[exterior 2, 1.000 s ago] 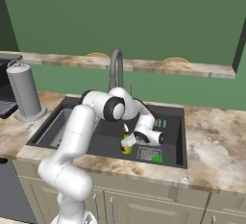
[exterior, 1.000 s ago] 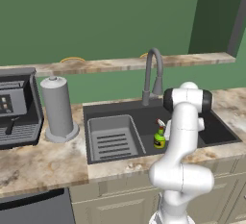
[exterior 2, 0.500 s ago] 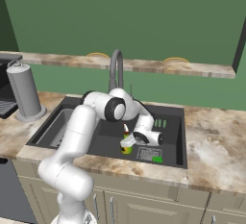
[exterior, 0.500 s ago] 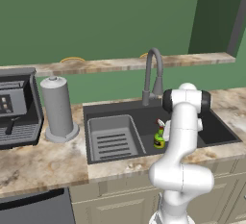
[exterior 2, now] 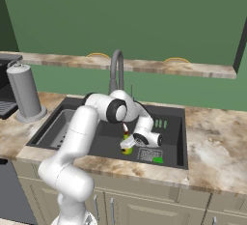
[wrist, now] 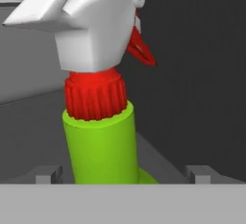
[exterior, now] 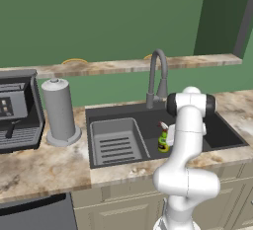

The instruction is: Pick up the spray and sponge from the sink, and place them back in the cabinet, and close the cabinet doors.

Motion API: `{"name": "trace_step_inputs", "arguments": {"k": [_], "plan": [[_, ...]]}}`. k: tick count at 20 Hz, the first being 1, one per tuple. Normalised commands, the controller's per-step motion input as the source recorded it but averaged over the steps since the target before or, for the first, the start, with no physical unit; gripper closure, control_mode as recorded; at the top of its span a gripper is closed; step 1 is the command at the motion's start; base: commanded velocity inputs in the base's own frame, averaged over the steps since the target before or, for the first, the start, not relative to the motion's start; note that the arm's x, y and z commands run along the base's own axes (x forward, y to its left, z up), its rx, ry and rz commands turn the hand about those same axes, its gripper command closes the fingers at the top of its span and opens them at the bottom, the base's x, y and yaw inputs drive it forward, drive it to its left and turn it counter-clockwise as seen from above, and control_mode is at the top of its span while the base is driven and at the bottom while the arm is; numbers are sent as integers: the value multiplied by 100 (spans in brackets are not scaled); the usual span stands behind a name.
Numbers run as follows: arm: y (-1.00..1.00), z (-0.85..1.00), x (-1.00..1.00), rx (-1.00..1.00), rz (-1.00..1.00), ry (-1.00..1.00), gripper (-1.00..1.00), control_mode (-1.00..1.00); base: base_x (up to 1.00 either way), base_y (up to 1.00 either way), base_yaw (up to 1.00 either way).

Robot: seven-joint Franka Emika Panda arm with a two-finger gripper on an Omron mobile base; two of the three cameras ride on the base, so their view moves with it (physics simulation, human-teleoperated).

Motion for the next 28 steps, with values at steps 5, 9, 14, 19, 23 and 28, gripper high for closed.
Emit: {"name": "trace_step_inputs", "arguments": {"k": [5,9,14,19,23,28], "plan": [[0,0,13,3,0,0,-100,-100,0,0,0],[0,0,3,1,0,0,100,-100,0,0,0],[0,0,0,0,0,0,100,-100,0,0,0],[0,0,0,0,0,0,100,-100,0,0,0],[0,11,0,0,0,0,100,-100,0,0,0],[0,51,-1,0,-6,0,100,-100,0,0,0]]}}
